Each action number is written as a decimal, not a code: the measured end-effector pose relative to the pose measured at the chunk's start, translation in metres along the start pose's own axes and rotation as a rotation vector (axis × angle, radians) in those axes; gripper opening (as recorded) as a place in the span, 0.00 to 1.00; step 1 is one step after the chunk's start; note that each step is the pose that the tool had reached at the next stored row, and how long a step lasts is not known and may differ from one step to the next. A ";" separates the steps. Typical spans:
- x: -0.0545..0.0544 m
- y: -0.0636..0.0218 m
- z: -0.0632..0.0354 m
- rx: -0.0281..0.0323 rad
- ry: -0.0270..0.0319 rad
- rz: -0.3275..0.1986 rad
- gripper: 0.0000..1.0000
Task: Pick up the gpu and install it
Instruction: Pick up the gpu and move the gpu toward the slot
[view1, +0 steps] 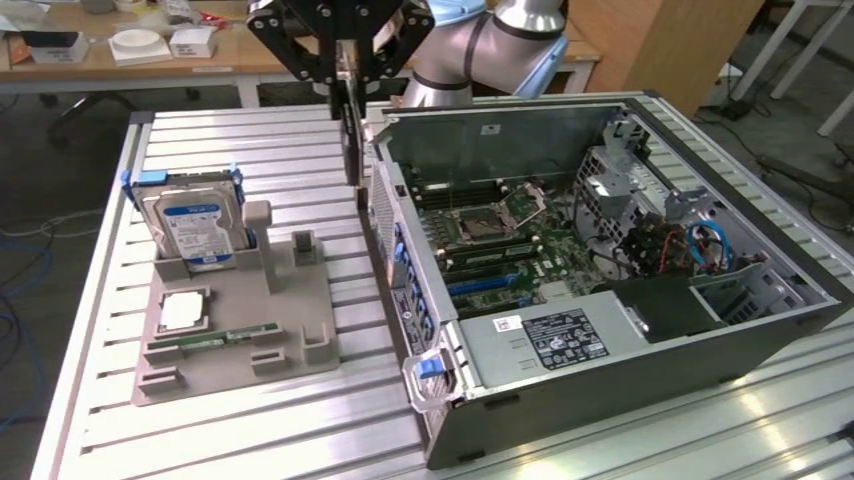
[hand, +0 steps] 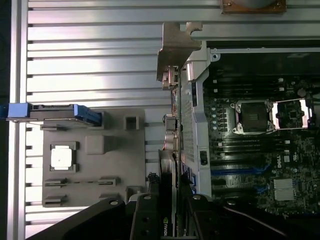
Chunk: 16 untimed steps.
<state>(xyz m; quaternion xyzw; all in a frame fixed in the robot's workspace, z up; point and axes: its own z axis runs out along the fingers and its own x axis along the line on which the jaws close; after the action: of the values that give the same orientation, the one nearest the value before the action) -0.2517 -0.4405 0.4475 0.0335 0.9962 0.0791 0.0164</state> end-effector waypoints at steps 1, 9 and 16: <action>-0.002 0.0001 0.0001 0.0001 0.0000 0.000 0.26; -0.020 0.0012 0.0011 0.0000 -0.0001 0.000 0.26; -0.035 0.0021 0.0020 0.0000 -0.0001 0.000 0.26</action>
<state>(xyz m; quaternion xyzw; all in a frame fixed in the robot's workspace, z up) -0.2170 -0.4405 0.4468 0.0336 0.9962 0.0791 0.0165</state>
